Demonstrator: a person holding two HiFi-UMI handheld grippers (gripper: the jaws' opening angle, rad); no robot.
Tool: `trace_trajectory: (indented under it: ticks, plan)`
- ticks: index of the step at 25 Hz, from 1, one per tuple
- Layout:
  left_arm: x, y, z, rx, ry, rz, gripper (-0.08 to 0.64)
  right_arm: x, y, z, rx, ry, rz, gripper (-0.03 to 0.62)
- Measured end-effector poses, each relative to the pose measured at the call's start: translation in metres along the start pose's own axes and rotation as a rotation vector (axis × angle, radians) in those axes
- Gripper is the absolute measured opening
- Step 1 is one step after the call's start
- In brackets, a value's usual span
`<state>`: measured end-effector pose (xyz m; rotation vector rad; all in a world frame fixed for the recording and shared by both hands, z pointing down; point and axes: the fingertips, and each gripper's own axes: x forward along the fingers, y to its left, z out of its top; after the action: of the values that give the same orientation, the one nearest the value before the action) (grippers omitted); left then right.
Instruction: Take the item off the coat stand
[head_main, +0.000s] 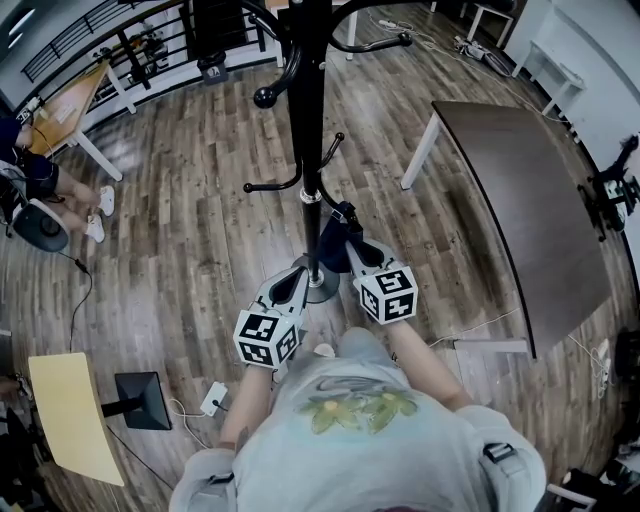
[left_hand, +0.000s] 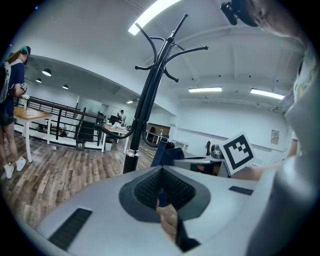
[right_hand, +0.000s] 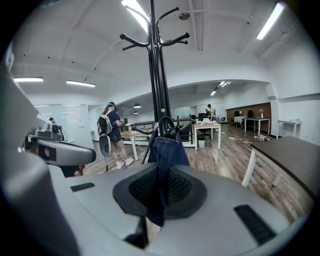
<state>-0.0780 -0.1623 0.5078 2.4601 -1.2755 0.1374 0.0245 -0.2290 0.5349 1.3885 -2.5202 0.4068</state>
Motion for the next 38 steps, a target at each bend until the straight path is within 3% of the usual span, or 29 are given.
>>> trace_trajectory:
  ticks: [8, 38]
  plan:
    - [0.006, -0.009, -0.005, 0.005, 0.014, -0.013, 0.015, -0.008, -0.004, 0.001, 0.004, -0.018, 0.003, 0.021]
    - [-0.003, -0.072, -0.012, -0.012, -0.005, 0.065, 0.015, -0.101, -0.011, 0.013, -0.034, -0.088, 0.098, 0.023]
